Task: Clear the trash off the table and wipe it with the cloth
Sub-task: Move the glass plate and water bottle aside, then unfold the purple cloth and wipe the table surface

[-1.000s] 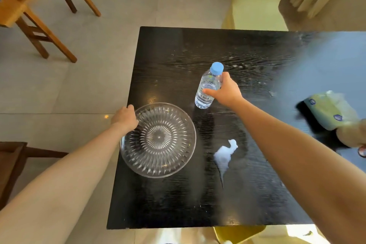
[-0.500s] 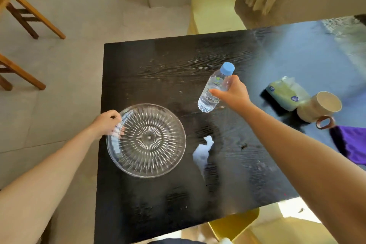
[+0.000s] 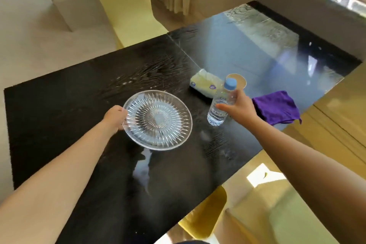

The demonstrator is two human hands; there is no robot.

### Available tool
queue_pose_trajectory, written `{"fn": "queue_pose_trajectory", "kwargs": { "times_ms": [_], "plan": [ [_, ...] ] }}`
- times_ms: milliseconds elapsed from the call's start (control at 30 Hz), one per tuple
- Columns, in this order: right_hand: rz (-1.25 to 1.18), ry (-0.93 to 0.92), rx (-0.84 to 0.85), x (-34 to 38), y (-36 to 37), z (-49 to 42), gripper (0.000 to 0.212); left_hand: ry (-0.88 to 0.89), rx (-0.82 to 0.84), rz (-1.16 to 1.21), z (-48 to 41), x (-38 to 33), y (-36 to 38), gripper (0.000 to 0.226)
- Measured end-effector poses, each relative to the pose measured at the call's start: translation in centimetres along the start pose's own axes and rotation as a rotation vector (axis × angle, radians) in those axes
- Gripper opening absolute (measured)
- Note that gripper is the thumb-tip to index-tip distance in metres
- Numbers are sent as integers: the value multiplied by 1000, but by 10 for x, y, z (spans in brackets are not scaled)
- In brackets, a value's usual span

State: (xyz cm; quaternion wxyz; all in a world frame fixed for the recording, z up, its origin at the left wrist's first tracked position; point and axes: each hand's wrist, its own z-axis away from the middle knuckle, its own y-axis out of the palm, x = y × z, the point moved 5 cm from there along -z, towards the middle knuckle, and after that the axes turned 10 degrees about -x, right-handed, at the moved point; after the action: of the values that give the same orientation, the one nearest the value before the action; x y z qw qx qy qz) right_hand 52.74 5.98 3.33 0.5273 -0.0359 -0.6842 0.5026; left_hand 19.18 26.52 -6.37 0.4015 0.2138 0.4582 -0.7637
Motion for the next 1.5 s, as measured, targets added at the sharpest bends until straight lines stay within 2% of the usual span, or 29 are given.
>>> {"fn": "queue_pose_trajectory", "kwargs": {
  "times_ms": [200, 367, 433, 567, 700, 800, 900, 1000, 1133, 1200, 1300, 1400, 1500],
  "plan": [
    [38, 70, -46, -68, -30, -15, 54, -96, 11, 110, 4, -9, 98, 15],
    [9, 99, -72, -96, -38, -31, 57, -144, -12, 150, 17, -16, 140, 10],
    [4, 64, -60, -100, -38, -40, 56, -144, -18, 130, 15, -17, 149, 16],
    [11, 11, -20, -103, -35, -52, 55, -157, -44, -120, 19, -15, 162, 44],
    [18, -58, 24, -109, -35, -54, 59, -149, -28, -348, 35, -15, 168, 43],
    [-4, -87, 18, -113, -34, -51, 65, -131, -102, -470, 47, -21, 167, 47],
    [-17, -100, 5, -116, -32, -49, 72, -33, -148, -681, 74, -33, 179, 58],
    [-34, -97, 95, -124, -31, -55, 79, 148, -152, -898, 110, -54, 198, 58],
    [90, -70, 278, -149, -42, -68, 88, 515, 12, -1138, 168, -78, 247, 45],
    [166, -56, 280, -165, -58, -82, 77, 647, 129, -1149, 204, -89, 277, 43],
    [197, -19, 165, -187, -93, -115, 52, 742, 284, -1078, 241, -113, 328, 40],
    [211, 16, 72, -207, -122, -153, 42, 822, 315, -966, 254, -149, 381, 37],
    [302, 20, 72, -229, -129, -181, 41, 900, 295, -905, 248, -178, 428, 39]
  ]
}}
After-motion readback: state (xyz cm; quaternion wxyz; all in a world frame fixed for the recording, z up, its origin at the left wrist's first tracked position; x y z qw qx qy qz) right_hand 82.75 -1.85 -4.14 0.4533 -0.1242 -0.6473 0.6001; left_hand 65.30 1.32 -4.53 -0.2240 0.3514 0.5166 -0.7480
